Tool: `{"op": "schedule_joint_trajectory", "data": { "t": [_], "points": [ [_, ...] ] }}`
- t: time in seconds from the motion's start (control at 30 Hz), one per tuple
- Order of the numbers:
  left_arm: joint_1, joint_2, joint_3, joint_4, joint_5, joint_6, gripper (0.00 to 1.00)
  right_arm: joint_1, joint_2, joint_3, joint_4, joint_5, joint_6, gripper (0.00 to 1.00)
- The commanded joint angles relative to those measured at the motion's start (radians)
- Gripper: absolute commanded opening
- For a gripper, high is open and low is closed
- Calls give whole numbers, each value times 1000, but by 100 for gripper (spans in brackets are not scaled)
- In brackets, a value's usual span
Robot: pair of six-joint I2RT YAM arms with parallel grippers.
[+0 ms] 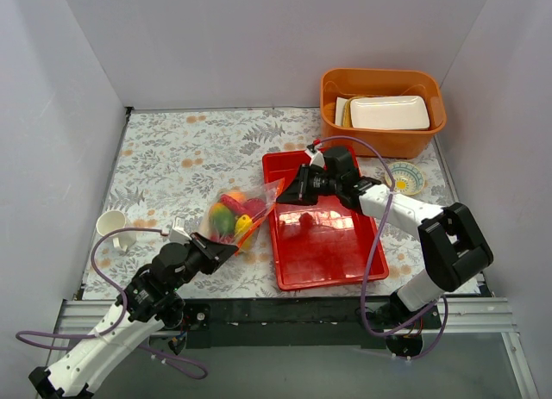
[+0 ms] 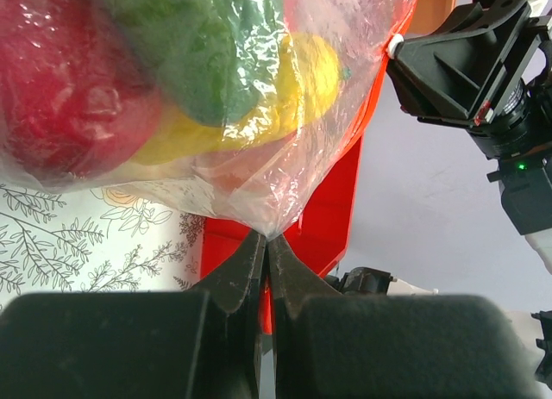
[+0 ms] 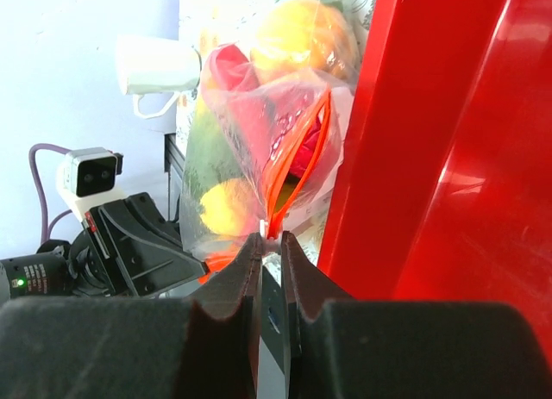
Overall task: Place the food in the zip-top bag and seal the zipper
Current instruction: Zip the zipper food storage bag at the center of the board.
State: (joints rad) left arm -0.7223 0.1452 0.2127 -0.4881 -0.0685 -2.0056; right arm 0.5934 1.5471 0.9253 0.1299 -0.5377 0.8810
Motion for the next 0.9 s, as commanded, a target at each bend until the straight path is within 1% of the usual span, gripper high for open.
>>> {"op": "schedule_joint_trajectory", "data": {
  "t": [0.0, 0.3, 0.87],
  "points": [
    [3, -16, 43, -70, -34, -79, 0, -43, 16, 60, 33, 47, -47, 13],
    [3, -61, 53, -127, -50, -87, 0, -84, 64, 93, 30, 33, -74, 13],
    [3, -73, 59, -142, -53, -85, 0, -149, 114, 141, 46, -1, -94, 13]
  ]
}}
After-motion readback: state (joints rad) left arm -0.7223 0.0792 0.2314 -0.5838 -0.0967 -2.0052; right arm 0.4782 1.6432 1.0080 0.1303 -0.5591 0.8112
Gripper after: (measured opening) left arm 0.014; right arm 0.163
